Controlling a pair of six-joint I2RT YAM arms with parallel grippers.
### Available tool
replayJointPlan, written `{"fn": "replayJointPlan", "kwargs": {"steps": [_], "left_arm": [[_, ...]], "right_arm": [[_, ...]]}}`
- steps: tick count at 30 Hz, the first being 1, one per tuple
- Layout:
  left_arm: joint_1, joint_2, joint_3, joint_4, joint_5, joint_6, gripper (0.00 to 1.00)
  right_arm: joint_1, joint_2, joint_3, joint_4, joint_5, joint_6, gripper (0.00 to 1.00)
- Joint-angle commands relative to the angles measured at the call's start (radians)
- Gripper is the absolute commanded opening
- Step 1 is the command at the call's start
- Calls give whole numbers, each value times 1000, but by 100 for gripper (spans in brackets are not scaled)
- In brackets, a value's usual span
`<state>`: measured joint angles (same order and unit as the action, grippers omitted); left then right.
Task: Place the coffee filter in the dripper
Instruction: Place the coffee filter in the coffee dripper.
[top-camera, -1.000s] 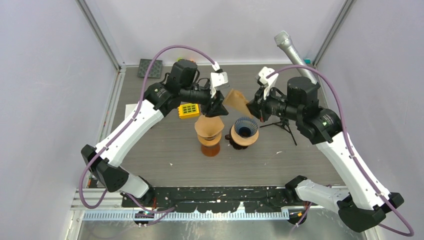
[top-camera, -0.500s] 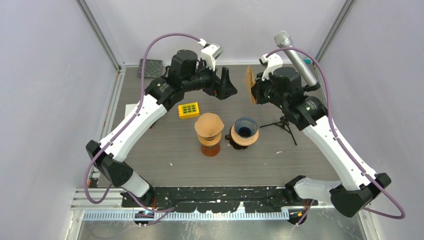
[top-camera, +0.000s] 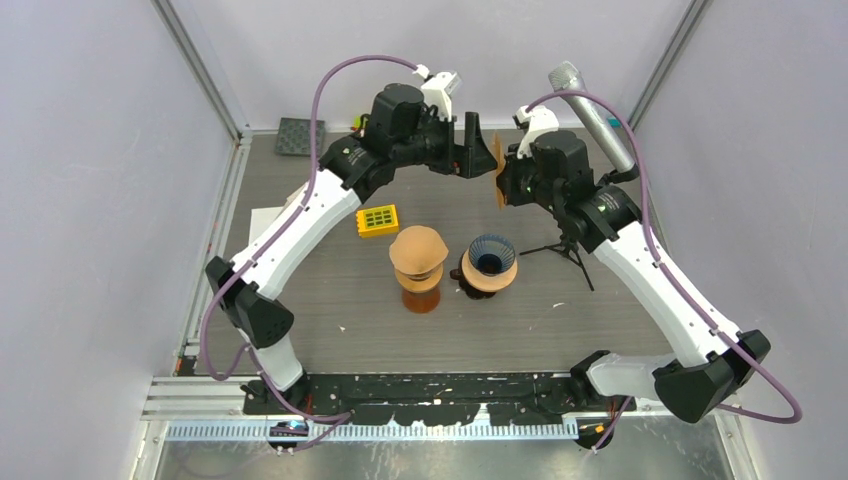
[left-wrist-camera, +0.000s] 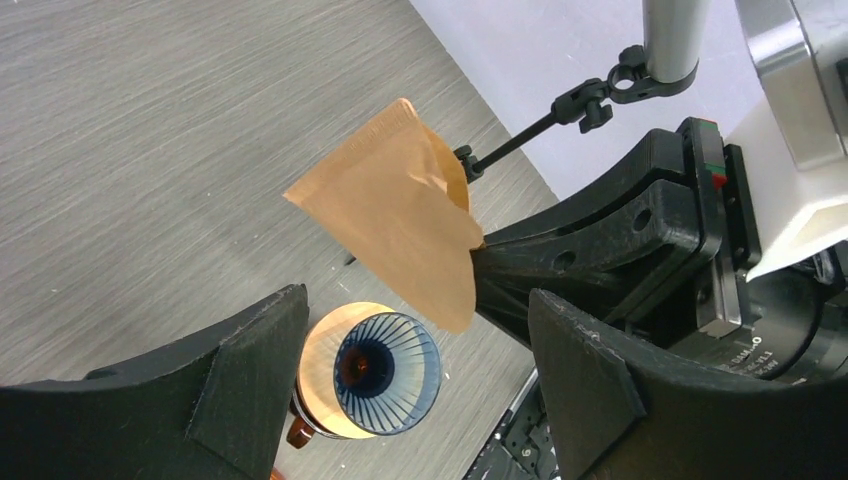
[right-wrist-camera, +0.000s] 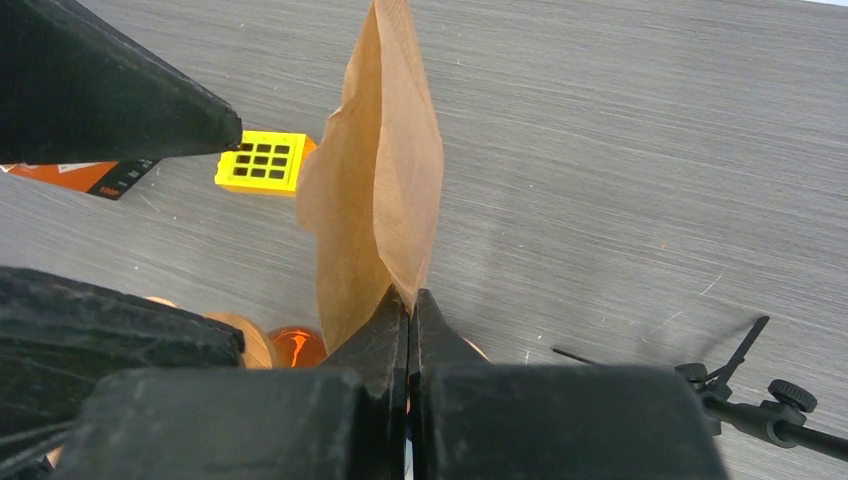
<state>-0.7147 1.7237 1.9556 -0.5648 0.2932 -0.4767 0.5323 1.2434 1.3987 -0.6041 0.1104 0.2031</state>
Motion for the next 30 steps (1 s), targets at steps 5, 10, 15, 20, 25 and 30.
{"fn": "replayJointPlan", "kwargs": {"steps": [5,10,15,20,25,30], "left_arm": [[-17,27,53,-22,-57,-15,82],[-34,56,75,-27,-84,1,82],[-38,73,86,-38,-115,13,82],[-41,81,89,-50,-169,37,82],[-42,82,86,-55,-200,56,80],[-43,76,78,-57,-214,71,76]], "right_arm": [[-2,5,46,45,-4,20,0],[-2,14,51,43,-14,25,0],[-2,12,50,42,-14,24,0],[-3,8,48,43,-16,24,0],[-2,3,39,48,-17,23,0],[-2,-7,35,50,-5,18,0]]}}
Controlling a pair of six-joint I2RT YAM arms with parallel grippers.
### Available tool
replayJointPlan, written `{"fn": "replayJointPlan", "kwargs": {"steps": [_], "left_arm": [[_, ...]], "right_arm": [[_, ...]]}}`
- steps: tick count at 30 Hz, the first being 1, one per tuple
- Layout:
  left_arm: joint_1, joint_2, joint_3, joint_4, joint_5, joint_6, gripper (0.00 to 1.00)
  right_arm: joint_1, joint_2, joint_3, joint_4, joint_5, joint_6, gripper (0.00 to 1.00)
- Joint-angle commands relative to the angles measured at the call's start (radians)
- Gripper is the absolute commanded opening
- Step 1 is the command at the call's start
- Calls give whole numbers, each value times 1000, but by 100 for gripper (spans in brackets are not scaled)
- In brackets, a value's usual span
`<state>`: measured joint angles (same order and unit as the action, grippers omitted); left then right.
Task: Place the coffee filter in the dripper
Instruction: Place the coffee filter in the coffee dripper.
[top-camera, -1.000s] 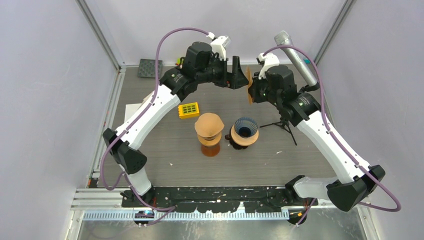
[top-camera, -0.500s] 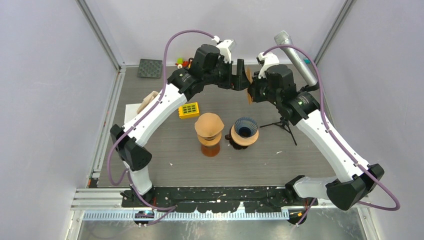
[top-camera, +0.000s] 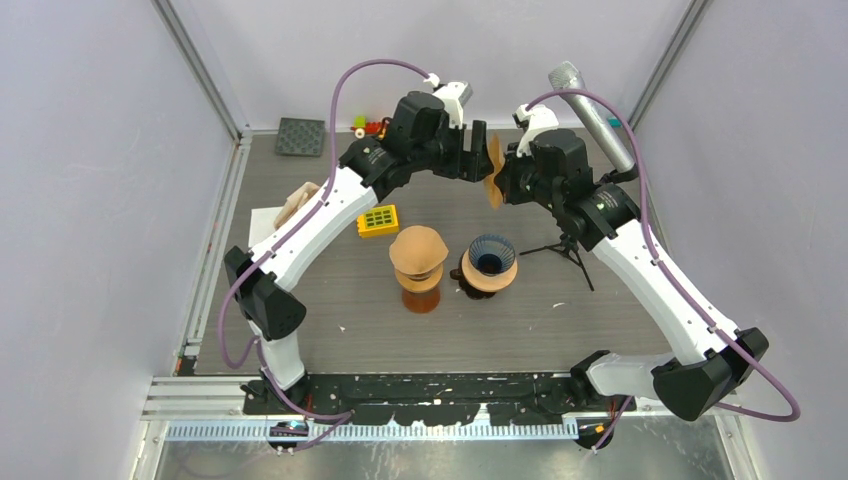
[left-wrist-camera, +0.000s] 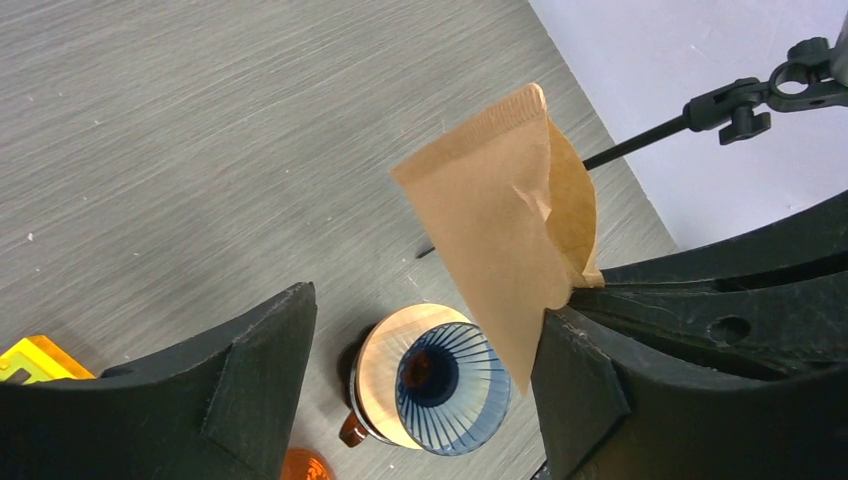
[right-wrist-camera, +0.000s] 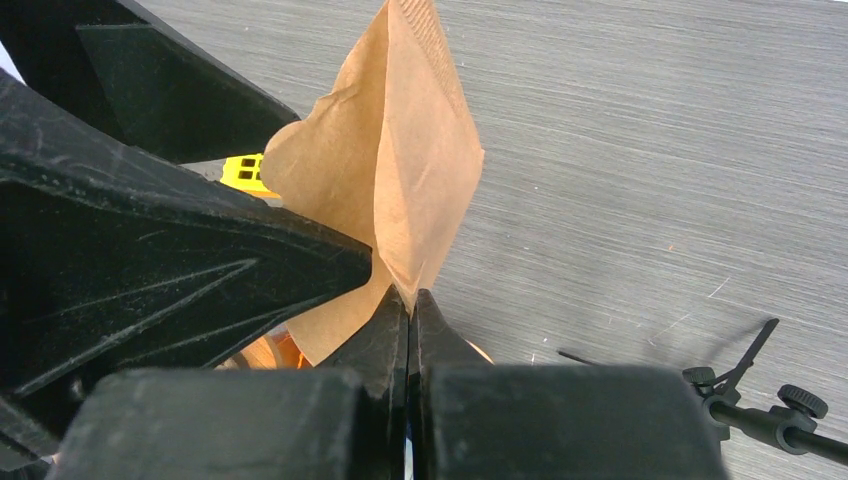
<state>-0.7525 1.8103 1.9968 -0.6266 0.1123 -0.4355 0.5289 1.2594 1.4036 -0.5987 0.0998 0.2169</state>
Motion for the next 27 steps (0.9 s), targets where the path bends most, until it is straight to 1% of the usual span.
{"fn": "replayJointPlan", "kwargs": {"steps": [1,4,8,10,15,19,21,23,26,27], "left_arm": [[-5,-11,37,6,-36,31,74],[-5,-12,29,7,-32,31,69],[-6,-12,6,17,-7,18,56],[-8,-7,2,21,9,10,51],[-17,4,6,25,27,7,44],[-26,7,4,24,29,16,43],[-31,7,1,27,27,23,40],[-36,9,-3,27,26,32,34],[-41,10,-1,27,26,51,23],[-43,11,0,25,24,60,18]], "right_arm": [[2,-23,30,45,7,3,0],[1,-24,28,44,15,1,0],[2,-24,28,43,17,-3,0],[2,-22,28,43,15,-3,0],[2,-13,26,43,20,-10,0],[6,-11,26,45,31,-16,0],[7,-11,25,46,34,-19,0],[9,-11,25,46,38,-19,0],[10,-14,22,49,45,-26,0],[11,-15,19,50,50,-29,0]]}}
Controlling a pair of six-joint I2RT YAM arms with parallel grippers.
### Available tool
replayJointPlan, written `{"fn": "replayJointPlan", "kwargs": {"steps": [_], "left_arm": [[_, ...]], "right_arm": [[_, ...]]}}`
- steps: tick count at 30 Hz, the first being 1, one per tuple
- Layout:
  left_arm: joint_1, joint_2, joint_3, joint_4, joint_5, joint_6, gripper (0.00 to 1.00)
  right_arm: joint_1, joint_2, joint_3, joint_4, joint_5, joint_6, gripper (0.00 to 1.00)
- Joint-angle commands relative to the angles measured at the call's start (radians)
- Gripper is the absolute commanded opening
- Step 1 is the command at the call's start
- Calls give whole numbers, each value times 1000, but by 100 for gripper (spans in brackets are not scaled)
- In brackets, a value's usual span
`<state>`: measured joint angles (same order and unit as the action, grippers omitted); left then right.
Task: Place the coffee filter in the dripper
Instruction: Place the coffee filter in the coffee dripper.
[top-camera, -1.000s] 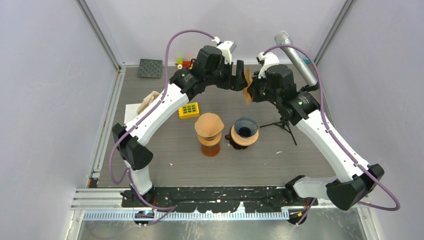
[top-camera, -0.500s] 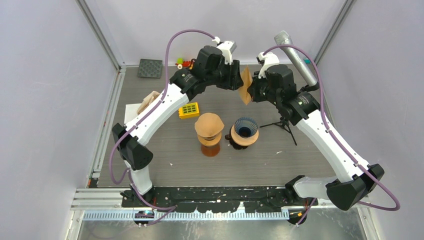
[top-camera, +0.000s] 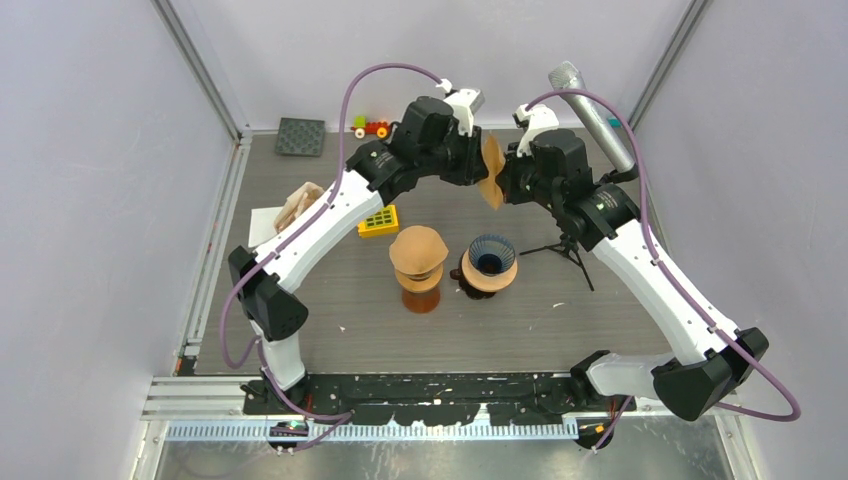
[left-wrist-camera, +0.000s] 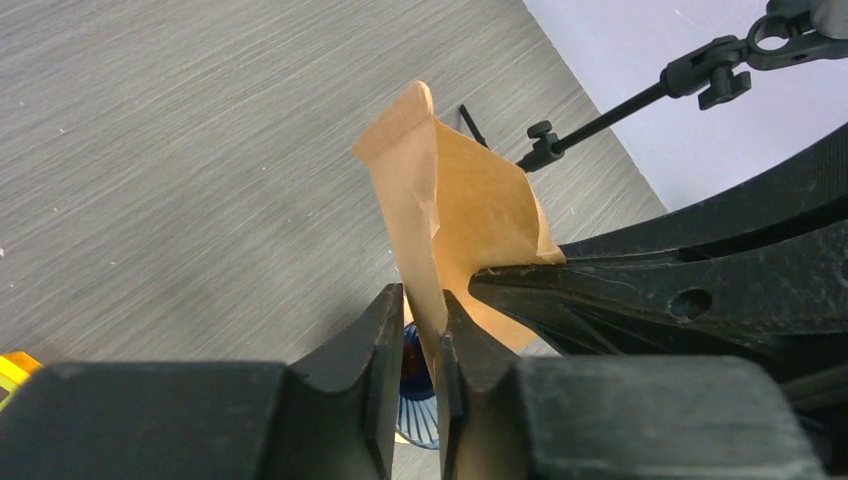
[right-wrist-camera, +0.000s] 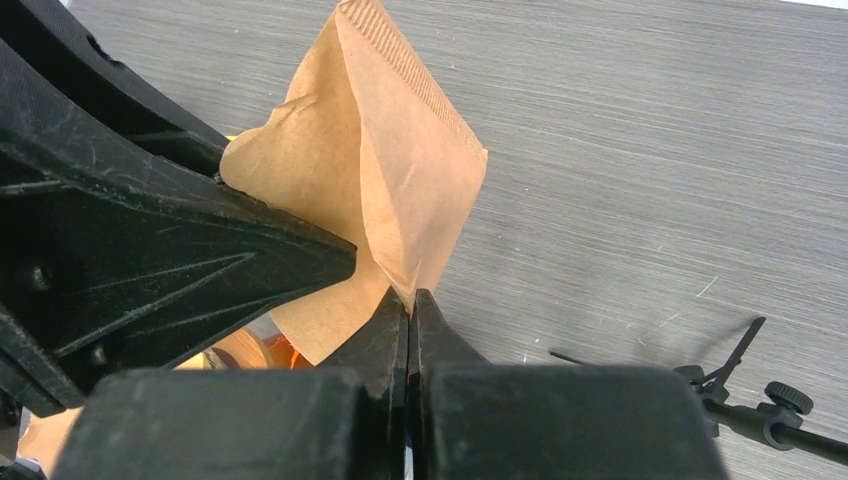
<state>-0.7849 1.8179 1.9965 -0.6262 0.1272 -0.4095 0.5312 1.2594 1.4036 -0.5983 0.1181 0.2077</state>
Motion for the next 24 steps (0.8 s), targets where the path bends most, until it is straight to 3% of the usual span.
{"fn": "replayJointPlan", "kwargs": {"steps": [1,6,24], "left_arm": [[-13,2,1,25,5,42,14],[-19,-3,1,15,-23,77,0],[-22,-53,-38,13,-93,102,0]], "right_arm": [[10,-17,17,52,40,-24,0],[24,-35,-2,65,98,-65,0],[32,-69,-37,73,188,-123,5]]}}
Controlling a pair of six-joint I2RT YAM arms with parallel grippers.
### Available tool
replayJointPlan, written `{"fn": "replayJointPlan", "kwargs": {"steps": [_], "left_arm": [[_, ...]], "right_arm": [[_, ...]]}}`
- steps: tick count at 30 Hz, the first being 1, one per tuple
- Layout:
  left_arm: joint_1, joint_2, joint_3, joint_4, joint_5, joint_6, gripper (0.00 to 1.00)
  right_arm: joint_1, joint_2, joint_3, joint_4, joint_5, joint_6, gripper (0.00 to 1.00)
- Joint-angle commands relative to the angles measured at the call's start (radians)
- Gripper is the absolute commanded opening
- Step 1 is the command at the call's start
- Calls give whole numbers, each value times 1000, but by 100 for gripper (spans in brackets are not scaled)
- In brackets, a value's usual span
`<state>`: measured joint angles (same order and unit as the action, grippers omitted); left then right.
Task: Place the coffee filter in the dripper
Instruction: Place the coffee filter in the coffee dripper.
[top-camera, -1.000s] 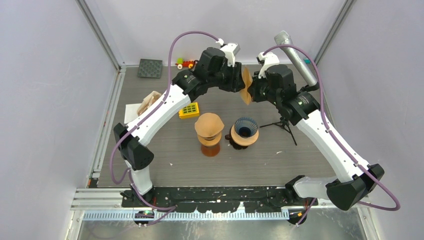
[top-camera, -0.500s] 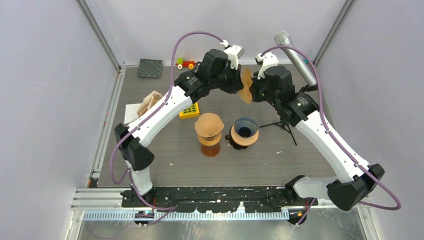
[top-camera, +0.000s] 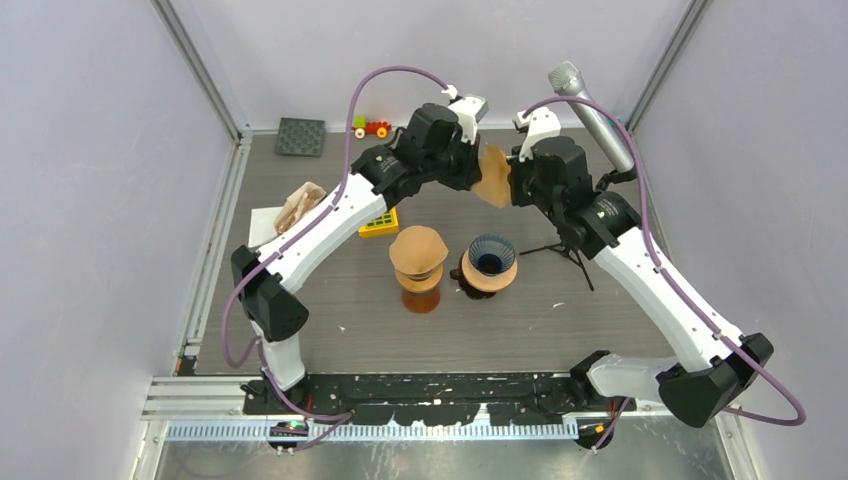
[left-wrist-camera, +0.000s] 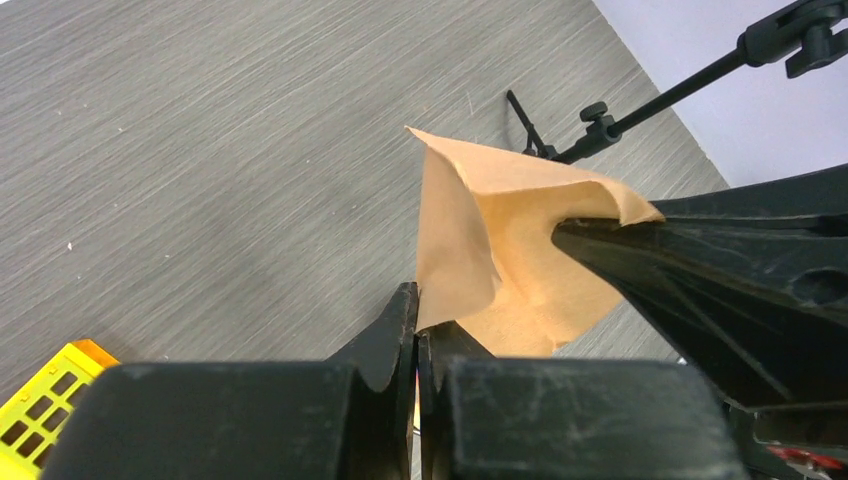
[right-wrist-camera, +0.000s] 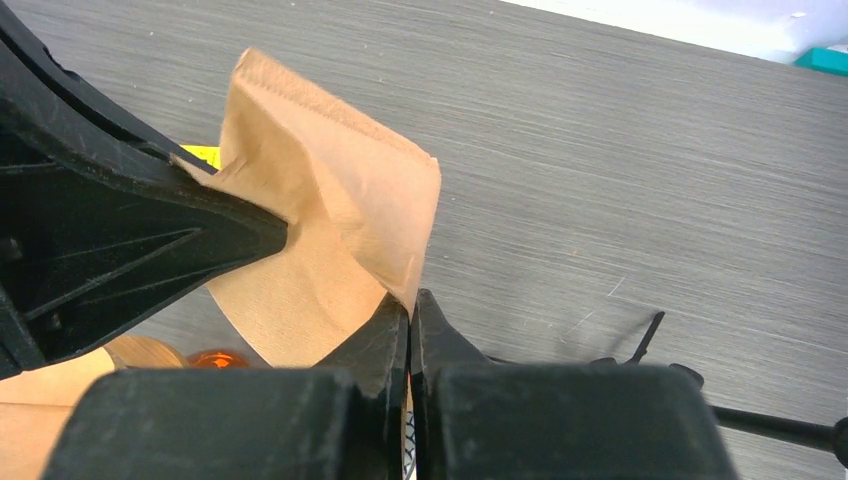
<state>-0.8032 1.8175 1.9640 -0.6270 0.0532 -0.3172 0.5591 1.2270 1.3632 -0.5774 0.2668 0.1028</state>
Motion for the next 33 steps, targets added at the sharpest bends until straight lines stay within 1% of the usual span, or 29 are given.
{"fn": "replayJointPlan", "kwargs": {"steps": [1,10,15,17,23,26,28,29,33], "left_arm": [[-4,-56,-10,15,-19,8,0],[-4,-60,-15,19,3,-9,0],[-4,-60,-12,18,7,-14,0],[-3,-63,-13,18,-1,-12,0],[-1,-76,-26,18,-25,-1,0],[-1,-77,-26,19,-30,1,2],[-1,-78,-28,19,-31,3,5],[-1,-80,-29,20,-31,4,8],[1,-89,-36,24,-18,15,27]], "right_arm": [[4,-39,1,55,41,-19,7],[4,-33,-4,60,31,-13,16],[4,-24,-4,59,20,-6,18],[3,-22,-6,60,34,-11,16],[2,-39,-11,68,48,-23,2],[2,-37,-7,64,47,-27,0],[1,-37,-9,63,42,-32,0],[2,-38,-11,63,39,-36,0],[2,-55,-27,72,25,-58,0]]}}
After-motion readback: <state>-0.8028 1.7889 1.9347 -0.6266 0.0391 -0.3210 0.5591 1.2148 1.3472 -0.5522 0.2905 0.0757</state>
